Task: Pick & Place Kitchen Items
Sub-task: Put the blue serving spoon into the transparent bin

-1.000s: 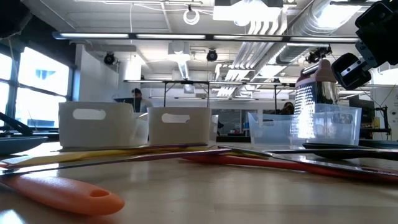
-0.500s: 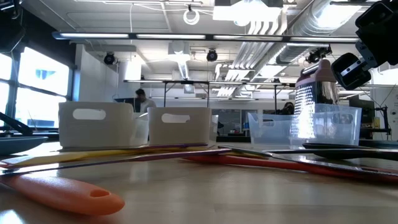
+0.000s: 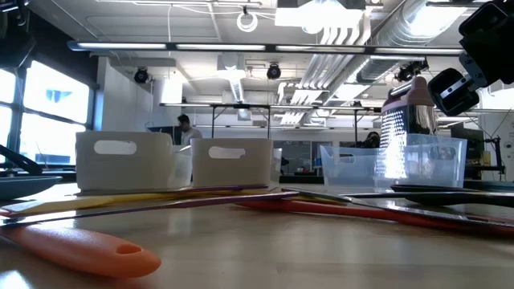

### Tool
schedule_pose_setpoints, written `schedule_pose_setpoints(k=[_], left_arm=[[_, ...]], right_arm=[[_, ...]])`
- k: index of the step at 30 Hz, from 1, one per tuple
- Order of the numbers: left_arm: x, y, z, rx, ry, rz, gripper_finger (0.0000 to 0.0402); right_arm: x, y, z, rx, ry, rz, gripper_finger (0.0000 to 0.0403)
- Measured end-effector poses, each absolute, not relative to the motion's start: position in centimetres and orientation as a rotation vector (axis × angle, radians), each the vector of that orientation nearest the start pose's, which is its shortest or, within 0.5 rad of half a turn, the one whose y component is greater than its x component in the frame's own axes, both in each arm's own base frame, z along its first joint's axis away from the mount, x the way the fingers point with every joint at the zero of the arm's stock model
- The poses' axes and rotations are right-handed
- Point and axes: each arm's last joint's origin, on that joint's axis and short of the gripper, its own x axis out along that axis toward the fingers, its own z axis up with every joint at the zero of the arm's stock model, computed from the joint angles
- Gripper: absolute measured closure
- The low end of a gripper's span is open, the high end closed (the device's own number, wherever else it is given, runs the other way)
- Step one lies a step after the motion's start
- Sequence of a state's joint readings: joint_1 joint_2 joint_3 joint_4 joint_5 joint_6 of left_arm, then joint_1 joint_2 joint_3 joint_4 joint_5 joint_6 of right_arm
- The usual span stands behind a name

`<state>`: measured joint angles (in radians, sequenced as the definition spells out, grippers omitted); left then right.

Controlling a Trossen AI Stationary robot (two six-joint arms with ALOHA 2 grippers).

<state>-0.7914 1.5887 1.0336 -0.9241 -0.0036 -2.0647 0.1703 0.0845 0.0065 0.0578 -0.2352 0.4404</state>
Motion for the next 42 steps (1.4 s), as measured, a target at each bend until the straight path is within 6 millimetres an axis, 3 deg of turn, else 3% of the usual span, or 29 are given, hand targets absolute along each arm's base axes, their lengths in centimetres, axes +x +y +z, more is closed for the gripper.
schedule_pose_setpoints(k=[28,32,42], left_arm=[[19.36,-19.41,19.31,-1.007,1.295,0.856,0.0343],[19.6,-19.65,19.35,-1.026,1.289,0.82,0.0309],[19.85,-19.75,19.38,-0.973,1.259,0.749,0.0177]], right_arm=[[9.91,2.39,16.45,0.437,0.111,0.394,0.0397],[9.91,2.39,16.45,0.438,0.111,0.394,0.0397],[9.91,2.39,16.45,0.439,0.112,0.394,0.0397]])
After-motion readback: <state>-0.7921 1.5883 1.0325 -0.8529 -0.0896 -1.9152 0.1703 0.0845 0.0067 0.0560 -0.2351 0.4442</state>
